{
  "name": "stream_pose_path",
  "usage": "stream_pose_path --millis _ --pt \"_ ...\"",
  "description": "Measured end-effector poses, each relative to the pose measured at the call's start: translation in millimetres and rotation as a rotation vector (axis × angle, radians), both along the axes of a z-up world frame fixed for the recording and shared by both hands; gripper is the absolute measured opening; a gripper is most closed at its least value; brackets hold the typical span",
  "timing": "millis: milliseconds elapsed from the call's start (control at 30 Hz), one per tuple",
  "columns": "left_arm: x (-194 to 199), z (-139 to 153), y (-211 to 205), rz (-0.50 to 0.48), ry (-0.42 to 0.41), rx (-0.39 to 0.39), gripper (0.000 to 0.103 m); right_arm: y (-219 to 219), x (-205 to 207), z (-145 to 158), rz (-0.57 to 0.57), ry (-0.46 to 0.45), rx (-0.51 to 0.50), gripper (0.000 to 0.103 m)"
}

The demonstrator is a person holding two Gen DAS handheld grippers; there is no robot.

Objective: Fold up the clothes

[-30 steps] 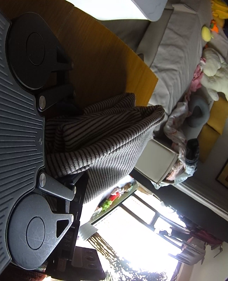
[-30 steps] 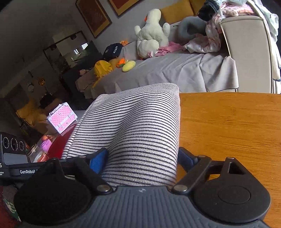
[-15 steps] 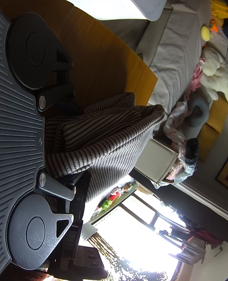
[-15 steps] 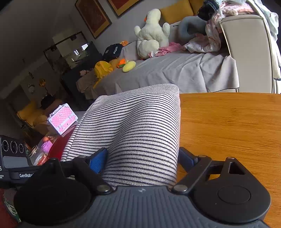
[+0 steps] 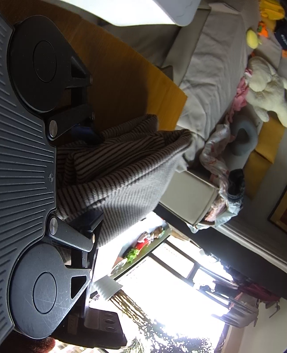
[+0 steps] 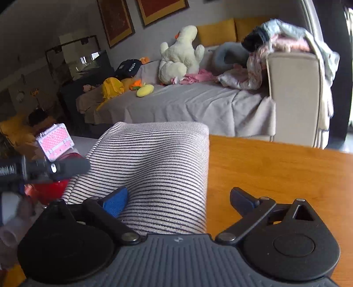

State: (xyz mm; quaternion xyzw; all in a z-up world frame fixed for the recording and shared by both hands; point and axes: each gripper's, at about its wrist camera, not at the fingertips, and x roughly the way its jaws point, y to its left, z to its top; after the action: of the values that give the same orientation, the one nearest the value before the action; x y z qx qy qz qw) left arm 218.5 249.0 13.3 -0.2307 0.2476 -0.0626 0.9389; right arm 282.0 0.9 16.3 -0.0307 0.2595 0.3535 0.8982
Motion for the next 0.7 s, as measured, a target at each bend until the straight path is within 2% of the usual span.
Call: stream_pose_path --millis 33,100,133,200,267,333,433,600,700 --pt "0 10 0 0.005 -0.026 0.019 0.071 2 -10 5 0.008 -0.046 -0.022 0.080" --pt "1 31 -2 0.012 -0.079 0.059 0.071 6 -28 15 0.043 -0.110 -0.046 0.068" --pt "6 40 -4 0.008 -0.097 0.084 0.071 9 -36 18 0.080 -0.111 -0.036 0.066" --pt "24 53 -11 -0.009 -0.113 0.131 0.071 18 -47 19 0.167 -0.077 -0.036 0.065" --pt "46 57 -15 -0.032 -0.107 0.146 0.071 32 -57 9 0.196 -0.089 -0.129 0.065" --pt "73 49 -14 -0.053 -0.055 0.129 0.071 40 -60 -5 0.197 -0.149 -0.230 0.065" --pt "104 23 -11 -0.056 0.061 0.147 0.065 38 -47 -7 0.180 -0.147 -0.247 0.065" --pt "108 6 -11 -0.050 0.066 0.193 0.064 39 -36 -11 0.170 -0.162 -0.258 0.066" --pt "110 2 -9 -0.046 0.066 0.192 0.065 43 -41 -15 0.171 -0.187 -0.282 0.073"
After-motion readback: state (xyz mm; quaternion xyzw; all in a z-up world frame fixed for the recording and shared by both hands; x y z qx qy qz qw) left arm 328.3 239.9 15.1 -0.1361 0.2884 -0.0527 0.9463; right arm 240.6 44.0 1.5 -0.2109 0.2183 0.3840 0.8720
